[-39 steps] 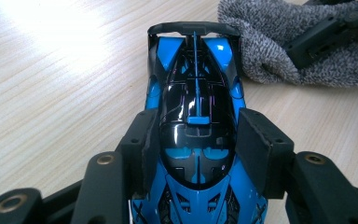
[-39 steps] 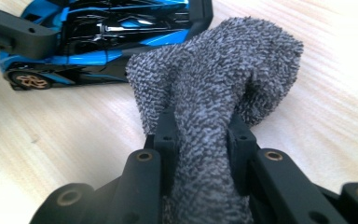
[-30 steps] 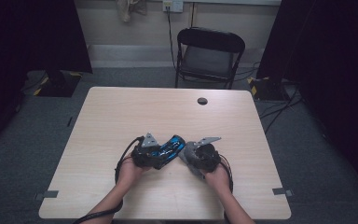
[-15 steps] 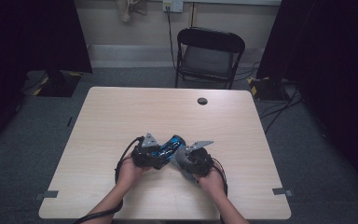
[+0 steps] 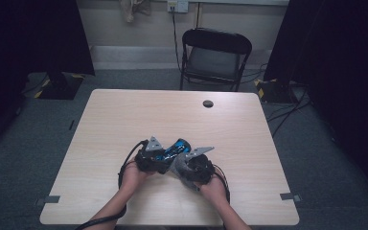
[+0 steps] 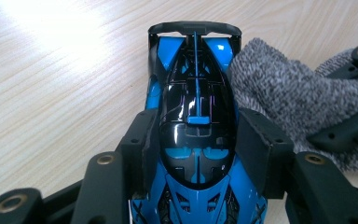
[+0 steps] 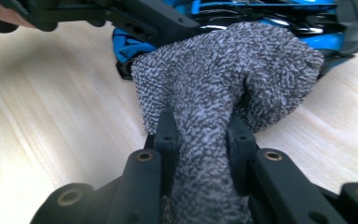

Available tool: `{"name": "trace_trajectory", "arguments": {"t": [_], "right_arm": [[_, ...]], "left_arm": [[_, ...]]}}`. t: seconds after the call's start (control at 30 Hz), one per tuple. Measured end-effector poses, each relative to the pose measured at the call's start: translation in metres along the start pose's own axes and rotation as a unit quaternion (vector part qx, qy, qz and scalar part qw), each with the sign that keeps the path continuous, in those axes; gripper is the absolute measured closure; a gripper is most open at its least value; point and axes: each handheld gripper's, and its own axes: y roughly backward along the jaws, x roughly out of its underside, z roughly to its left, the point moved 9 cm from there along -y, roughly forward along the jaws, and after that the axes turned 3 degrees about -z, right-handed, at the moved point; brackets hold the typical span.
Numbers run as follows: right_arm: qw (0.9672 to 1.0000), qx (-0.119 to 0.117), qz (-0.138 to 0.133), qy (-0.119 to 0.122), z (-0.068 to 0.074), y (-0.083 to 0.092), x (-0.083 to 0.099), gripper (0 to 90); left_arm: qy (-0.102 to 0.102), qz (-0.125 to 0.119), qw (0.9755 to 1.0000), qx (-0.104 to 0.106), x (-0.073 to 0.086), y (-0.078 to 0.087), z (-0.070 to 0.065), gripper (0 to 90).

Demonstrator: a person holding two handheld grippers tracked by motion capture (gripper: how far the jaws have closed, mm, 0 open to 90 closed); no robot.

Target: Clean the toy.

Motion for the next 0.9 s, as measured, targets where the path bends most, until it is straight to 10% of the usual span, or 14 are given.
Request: {"name": "trace_trajectory", "arguments": {"t": [0.9], "right_arm": [[0.9993,-0.032,-0.001,0.018,0.031,-0.005,0.001,72.3]], "left_arm": [[0.001,0.002,1.0000,-0.001,0.000,0.000,0.000,49.6]]}}
